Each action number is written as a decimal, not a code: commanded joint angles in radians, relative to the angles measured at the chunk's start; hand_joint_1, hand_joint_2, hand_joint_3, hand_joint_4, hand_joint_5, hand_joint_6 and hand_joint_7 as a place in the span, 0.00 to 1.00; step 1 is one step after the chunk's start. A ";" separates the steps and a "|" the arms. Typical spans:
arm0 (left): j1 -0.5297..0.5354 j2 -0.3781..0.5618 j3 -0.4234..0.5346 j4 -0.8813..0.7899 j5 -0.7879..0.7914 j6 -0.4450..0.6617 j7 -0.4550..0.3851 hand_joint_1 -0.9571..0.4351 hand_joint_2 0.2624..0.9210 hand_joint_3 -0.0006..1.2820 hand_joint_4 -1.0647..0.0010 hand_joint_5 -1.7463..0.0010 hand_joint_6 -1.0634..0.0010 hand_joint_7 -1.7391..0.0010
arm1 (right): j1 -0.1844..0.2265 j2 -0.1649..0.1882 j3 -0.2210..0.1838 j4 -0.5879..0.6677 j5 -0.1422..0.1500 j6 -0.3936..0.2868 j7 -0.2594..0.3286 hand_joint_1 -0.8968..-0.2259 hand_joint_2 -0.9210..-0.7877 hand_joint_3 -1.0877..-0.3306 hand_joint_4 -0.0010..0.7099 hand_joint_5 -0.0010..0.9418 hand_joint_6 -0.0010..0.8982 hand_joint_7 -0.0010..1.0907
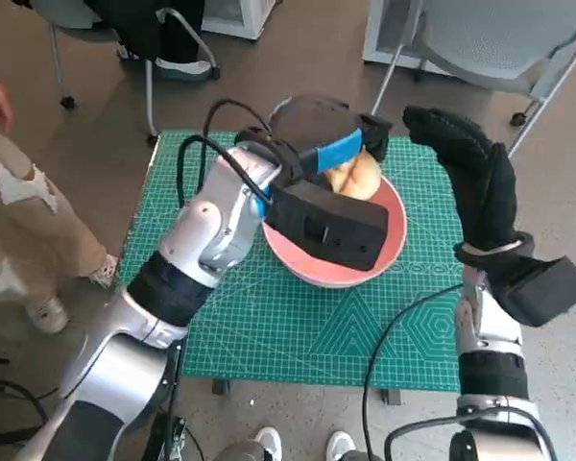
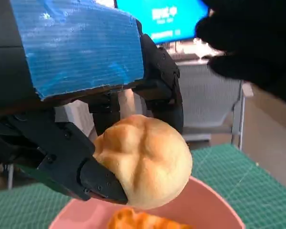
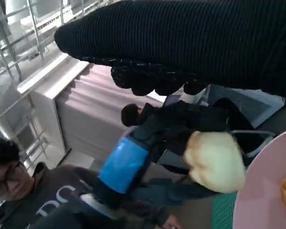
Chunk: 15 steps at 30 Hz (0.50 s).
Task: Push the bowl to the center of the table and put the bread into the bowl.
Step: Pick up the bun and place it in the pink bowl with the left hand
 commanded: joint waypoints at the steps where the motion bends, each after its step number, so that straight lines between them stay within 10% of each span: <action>1: -0.042 -0.007 -0.005 0.041 0.005 -0.012 0.018 0.69 0.71 0.36 0.39 0.23 0.47 0.31 | 0.037 -0.010 -0.002 -0.015 -0.022 0.027 -0.031 0.31 0.00 0.27 0.22 0.01 0.00 0.43; 12: -0.063 -0.025 0.001 0.118 -0.019 -0.002 0.009 0.69 0.87 0.20 0.37 0.24 0.44 0.37 | 0.043 -0.008 0.001 -0.029 -0.035 0.039 -0.065 0.30 0.00 0.28 0.22 0.01 0.00 0.43; 15: -0.070 -0.033 0.011 0.131 -0.051 0.030 -0.067 0.85 0.84 0.22 0.36 0.26 0.54 0.61 | 0.042 -0.008 0.002 -0.030 -0.038 0.039 -0.071 0.30 0.00 0.28 0.22 0.01 0.00 0.43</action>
